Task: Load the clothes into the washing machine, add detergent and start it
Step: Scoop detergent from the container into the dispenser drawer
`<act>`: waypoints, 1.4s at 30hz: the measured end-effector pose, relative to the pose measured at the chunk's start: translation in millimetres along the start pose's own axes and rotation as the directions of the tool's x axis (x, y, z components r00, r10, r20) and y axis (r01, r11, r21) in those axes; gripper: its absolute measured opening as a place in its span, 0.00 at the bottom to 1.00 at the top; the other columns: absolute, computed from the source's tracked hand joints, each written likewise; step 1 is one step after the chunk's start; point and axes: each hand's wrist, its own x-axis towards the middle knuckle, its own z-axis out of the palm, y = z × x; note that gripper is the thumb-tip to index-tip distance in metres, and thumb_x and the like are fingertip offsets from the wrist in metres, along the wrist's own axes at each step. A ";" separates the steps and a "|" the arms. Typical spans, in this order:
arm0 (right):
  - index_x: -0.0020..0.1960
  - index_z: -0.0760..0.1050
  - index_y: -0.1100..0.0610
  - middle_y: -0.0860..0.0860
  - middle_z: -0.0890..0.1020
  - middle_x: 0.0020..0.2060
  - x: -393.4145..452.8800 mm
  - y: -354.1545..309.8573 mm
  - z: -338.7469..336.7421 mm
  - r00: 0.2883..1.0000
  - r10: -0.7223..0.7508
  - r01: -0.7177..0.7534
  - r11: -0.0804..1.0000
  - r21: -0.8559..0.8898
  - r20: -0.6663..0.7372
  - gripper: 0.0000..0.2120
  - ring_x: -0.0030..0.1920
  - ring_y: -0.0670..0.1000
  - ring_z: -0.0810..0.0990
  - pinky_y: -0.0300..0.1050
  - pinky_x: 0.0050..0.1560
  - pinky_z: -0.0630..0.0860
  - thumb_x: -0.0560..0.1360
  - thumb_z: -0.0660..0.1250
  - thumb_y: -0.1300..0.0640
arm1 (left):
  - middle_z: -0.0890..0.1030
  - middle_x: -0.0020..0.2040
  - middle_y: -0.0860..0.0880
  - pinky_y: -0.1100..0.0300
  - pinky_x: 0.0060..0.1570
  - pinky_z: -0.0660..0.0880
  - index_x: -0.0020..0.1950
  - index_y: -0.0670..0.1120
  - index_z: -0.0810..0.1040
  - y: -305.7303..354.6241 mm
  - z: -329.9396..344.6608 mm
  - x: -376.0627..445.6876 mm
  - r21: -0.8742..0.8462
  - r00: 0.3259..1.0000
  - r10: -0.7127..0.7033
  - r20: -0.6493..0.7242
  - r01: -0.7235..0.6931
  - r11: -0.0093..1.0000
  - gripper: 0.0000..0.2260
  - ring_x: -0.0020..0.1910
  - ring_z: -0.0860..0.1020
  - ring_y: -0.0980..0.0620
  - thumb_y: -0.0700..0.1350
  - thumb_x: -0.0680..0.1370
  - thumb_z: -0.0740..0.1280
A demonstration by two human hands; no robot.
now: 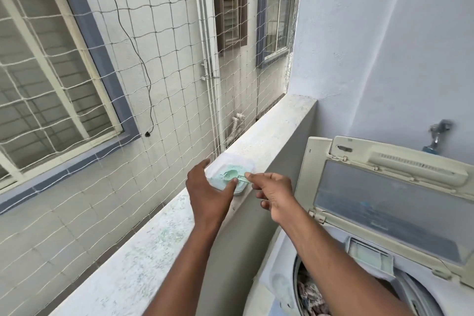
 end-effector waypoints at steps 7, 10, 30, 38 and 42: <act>0.51 0.81 0.59 0.52 0.83 0.39 -9.5 -17.0 -31.2 0.993 -0.099 0.101 0.995 0.025 -0.060 0.17 0.33 0.49 0.74 0.39 0.27 0.67 0.69 0.82 0.52 | 0.73 0.66 0.59 0.70 0.62 0.61 0.72 0.51 0.73 37.5 4.5 -7.0 -0.047 0.994 0.108 -0.018 -0.109 0.993 0.31 0.70 0.70 0.54 0.46 0.72 0.80; 0.52 0.82 0.58 0.53 0.86 0.43 -13.2 -22.6 -55.7 0.978 -0.172 0.175 0.985 0.009 -0.117 0.18 0.36 0.50 0.78 0.41 0.29 0.70 0.69 0.81 0.50 | 0.73 0.65 0.60 0.75 0.61 0.61 0.72 0.52 0.73 61.5 15.5 -16.7 -0.094 0.986 0.169 -0.003 -0.168 0.981 0.29 0.69 0.70 0.57 0.46 0.73 0.79; 0.49 0.80 0.51 0.51 0.86 0.45 -8.4 74.0 -306.3 0.774 -0.077 0.030 0.996 -0.085 -0.628 0.15 0.45 0.53 0.85 0.49 0.40 0.78 0.67 0.81 0.55 | 0.83 0.59 0.53 0.49 0.59 0.80 0.66 0.50 0.79 46.4 212.1 -155.8 -0.178 0.848 0.123 0.515 -0.034 0.983 0.24 0.58 0.81 0.53 0.42 0.72 0.80; 0.55 0.80 0.52 0.50 0.86 0.48 35.2 153.4 -343.3 0.745 -0.033 -0.105 0.980 -0.167 -0.666 0.20 0.47 0.50 0.84 0.50 0.50 0.82 0.66 0.83 0.57 | 0.82 0.64 0.49 0.55 0.63 0.77 0.70 0.47 0.77 -6.7 276.1 -195.4 0.031 0.767 -0.021 0.642 0.001 1.000 0.27 0.63 0.79 0.50 0.42 0.72 0.79; 0.59 0.79 0.52 0.49 0.84 0.55 52.1 182.4 -352.3 0.728 -0.086 -0.186 0.930 -0.316 -0.680 0.25 0.54 0.51 0.83 0.47 0.52 0.78 0.65 0.84 0.53 | 0.82 0.63 0.49 0.50 0.62 0.80 0.70 0.44 0.77 -33.0 299.3 -212.2 0.105 0.722 -0.063 0.689 -0.014 0.994 0.27 0.59 0.80 0.52 0.43 0.73 0.79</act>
